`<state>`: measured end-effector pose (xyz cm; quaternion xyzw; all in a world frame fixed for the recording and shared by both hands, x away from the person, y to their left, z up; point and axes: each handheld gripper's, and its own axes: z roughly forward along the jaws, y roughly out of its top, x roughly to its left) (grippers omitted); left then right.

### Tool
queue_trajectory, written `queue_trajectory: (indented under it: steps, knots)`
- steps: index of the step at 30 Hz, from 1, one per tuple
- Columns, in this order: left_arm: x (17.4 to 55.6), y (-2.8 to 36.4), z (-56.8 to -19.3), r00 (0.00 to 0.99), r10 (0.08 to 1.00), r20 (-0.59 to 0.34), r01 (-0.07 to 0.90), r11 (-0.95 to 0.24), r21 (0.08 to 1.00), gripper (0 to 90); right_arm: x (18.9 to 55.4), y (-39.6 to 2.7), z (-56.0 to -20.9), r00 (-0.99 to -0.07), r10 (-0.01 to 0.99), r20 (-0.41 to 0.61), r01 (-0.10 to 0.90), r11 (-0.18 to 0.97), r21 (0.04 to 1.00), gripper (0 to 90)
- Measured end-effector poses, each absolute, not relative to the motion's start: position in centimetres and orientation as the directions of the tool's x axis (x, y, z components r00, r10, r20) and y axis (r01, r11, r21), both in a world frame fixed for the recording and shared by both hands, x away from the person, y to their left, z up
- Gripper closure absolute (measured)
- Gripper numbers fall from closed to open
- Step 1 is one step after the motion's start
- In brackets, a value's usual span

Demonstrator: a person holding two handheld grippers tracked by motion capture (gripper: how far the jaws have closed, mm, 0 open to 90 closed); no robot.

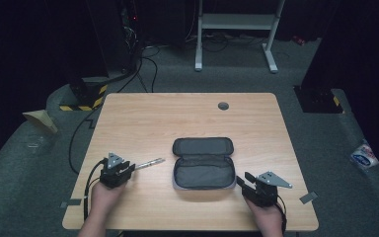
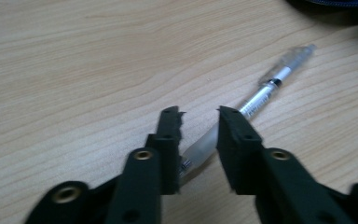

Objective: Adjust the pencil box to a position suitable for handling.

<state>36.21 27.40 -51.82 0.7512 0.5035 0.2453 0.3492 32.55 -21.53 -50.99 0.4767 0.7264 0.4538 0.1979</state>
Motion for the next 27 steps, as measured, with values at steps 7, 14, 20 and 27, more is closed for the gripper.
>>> queue_trajectory:
  steps: [7,14,20,27]
  knots:
    - [36.8,27.4,-52.5,0.402,0.915,0.012,0.588,-0.269,0.763,51.4,32.5,-21.5,-51.0,-0.468,0.871,0.15,0.516,0.132,0.846,56.8]
    - [36.9,27.3,-52.6,0.422,0.906,-0.022,0.596,-0.26,0.759,55.2,32.6,-21.3,-51.1,-0.474,0.868,0.15,0.519,0.138,0.844,56.6]
    - [36.4,26.7,-52.5,0.465,0.886,-0.008,0.585,-0.3,0.754,71.8,32.6,-21.4,-51.1,-0.473,0.868,0.151,0.518,0.135,0.844,56.5]
    - [35.0,25.6,-52.2,0.482,0.876,-0.017,0.597,-0.315,0.738,77.5,32.5,-21.5,-51.0,-0.47,0.869,0.153,0.519,0.132,0.844,56.5]
